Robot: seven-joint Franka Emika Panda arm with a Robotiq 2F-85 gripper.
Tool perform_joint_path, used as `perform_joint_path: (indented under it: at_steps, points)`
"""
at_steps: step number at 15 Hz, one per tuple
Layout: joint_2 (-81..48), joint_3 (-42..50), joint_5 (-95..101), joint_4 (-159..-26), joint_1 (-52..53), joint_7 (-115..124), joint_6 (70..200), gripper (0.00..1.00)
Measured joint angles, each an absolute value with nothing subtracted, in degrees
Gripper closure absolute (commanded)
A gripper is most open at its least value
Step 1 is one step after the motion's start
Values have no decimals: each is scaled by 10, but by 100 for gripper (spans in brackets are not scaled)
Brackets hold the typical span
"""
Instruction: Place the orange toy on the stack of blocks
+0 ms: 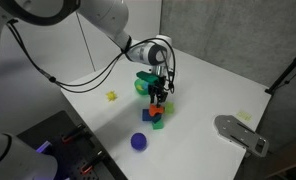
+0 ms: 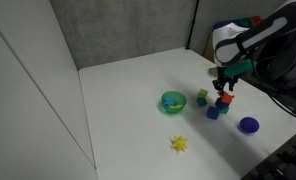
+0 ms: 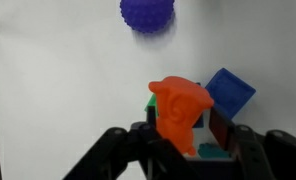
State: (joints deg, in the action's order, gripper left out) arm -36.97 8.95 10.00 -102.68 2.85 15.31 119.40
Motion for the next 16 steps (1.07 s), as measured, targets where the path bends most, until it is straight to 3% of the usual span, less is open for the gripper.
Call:
perform_joint_path:
  at_steps: [1,2,16]
  points:
    - [-370,89,100,-1024,30,153,1194,2]
    - [-369,89,100,-1021,32,153,1194,0]
    - [-280,63,99,-1013,38,148,1179,0]
